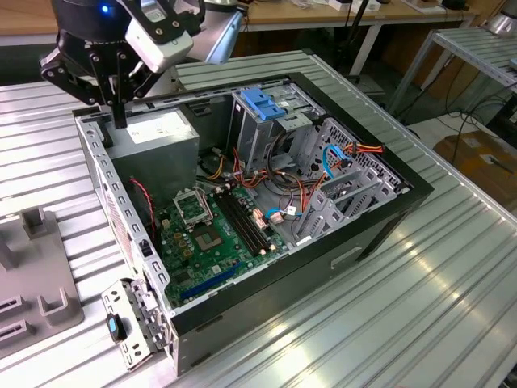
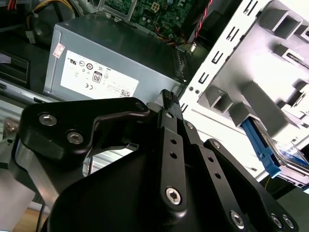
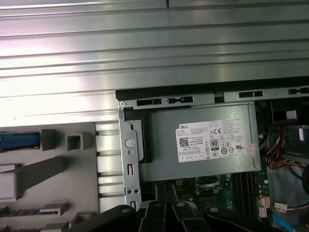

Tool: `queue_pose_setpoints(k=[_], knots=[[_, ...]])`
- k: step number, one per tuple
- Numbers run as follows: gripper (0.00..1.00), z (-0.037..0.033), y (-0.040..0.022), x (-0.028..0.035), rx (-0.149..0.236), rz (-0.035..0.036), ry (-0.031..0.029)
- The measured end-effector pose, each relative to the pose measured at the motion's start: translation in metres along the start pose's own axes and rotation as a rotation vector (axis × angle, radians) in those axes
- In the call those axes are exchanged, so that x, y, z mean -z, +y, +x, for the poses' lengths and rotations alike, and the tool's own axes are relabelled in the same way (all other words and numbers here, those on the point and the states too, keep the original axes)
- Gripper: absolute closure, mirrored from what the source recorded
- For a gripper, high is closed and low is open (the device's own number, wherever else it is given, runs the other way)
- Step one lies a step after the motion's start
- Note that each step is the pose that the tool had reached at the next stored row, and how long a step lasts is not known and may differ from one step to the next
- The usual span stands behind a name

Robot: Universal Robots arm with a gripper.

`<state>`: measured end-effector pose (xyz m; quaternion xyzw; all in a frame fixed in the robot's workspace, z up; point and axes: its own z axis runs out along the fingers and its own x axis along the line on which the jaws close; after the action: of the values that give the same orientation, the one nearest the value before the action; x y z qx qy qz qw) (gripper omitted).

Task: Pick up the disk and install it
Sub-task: 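Reach for the disk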

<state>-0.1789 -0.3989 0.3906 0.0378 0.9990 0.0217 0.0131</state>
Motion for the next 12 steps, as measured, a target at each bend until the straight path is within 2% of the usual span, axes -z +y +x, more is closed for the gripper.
queue_pose_setpoints(k=[4, 12], knots=[[0.89, 0.0042, -0.0003, 0.0000, 0.000, 0.0000, 0.0000], [0.89, 0.0046, -0.0003, 0.0000, 0.000, 0.0000, 0.0000]])
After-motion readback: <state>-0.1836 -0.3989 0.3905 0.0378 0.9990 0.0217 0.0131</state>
